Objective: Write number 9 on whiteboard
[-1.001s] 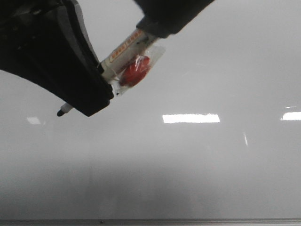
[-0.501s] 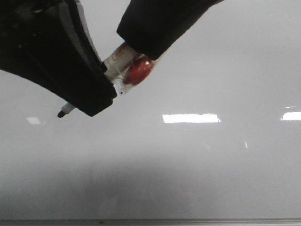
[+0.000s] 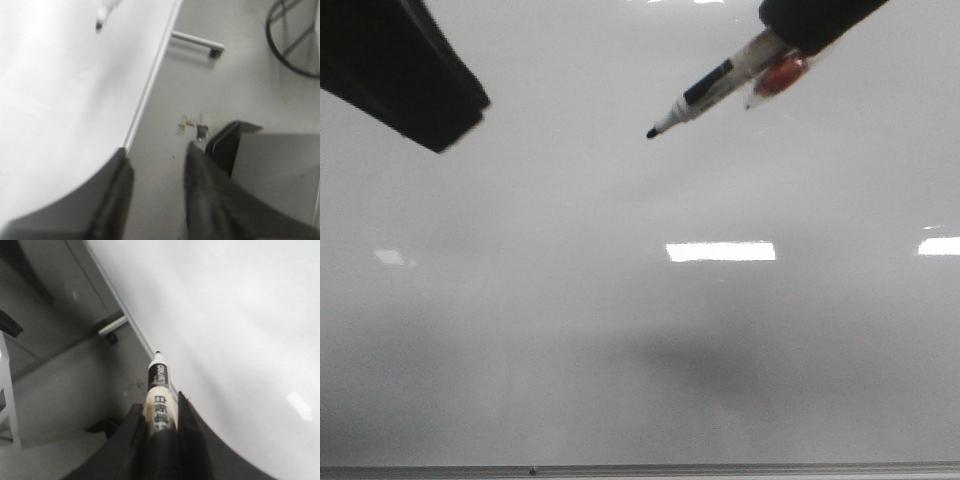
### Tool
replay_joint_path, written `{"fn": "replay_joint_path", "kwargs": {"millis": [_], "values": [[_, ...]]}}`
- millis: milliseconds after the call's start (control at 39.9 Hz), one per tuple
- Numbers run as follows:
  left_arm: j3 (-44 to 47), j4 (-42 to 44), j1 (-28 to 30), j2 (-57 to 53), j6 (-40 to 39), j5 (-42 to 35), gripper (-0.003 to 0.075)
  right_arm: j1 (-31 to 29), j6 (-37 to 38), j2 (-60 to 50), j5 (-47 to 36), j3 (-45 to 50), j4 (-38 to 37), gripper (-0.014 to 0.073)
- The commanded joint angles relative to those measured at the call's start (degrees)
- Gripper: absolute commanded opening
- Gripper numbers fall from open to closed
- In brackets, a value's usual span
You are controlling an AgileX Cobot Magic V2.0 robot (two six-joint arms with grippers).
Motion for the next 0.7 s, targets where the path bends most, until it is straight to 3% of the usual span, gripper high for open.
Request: {"fn": "replay_joint_path", "kwargs": {"millis": [0,150,350,676], "values": [[2.74,-4.98,4.59,-6.57,-0.82,-4.38,0.0069,-0.43,-0.67,-1.08,-5.47,-1.36,6.93,-0.0069],[13.85,-8.89,11.13,-19.32,-0.82,-11.61,-0.0019,2.04,-0.72,2.56,-15.96,-1.36,12.85,-0.0069],[22.49,-13.3,11.62,-34.0,-0.82,-22.81,-0.0019,5.62,-0.74,9.63,-30.1,-2.59,13.48,-0.0069],[22.87,-13.3,11.62,-35.96,-0.82,-23.36,-0.0019,7.79,-0.74,18.7,-30.31,-10.74,13.74,-0.0069]]}}
